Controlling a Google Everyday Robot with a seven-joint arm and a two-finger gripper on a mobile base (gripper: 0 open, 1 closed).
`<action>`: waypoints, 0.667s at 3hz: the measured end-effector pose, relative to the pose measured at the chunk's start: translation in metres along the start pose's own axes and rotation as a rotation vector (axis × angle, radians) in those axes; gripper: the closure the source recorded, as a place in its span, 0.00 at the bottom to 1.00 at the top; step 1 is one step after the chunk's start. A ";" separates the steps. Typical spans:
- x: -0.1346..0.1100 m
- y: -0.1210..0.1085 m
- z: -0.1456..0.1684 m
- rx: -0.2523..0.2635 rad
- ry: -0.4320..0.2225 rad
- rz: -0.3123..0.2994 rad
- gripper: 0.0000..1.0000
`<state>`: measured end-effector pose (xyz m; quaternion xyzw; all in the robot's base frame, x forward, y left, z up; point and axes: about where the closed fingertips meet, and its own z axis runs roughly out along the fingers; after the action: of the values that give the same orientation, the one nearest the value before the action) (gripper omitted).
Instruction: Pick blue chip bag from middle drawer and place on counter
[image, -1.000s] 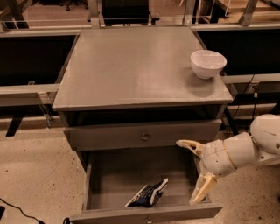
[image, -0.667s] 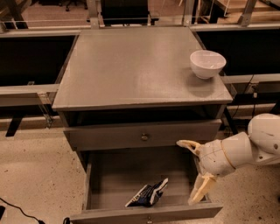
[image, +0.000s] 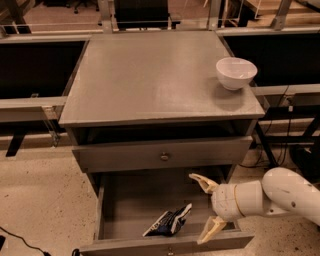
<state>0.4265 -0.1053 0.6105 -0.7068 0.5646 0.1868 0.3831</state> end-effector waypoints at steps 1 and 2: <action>0.006 -0.020 0.001 0.084 0.027 -0.042 0.00; 0.006 -0.020 0.001 0.083 0.027 -0.039 0.00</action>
Offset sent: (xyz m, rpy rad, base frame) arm 0.0191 -0.0017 0.0018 -0.0065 -0.0910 -0.0345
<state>0.4469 -0.1075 0.6122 -0.7037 0.5630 0.1462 0.4080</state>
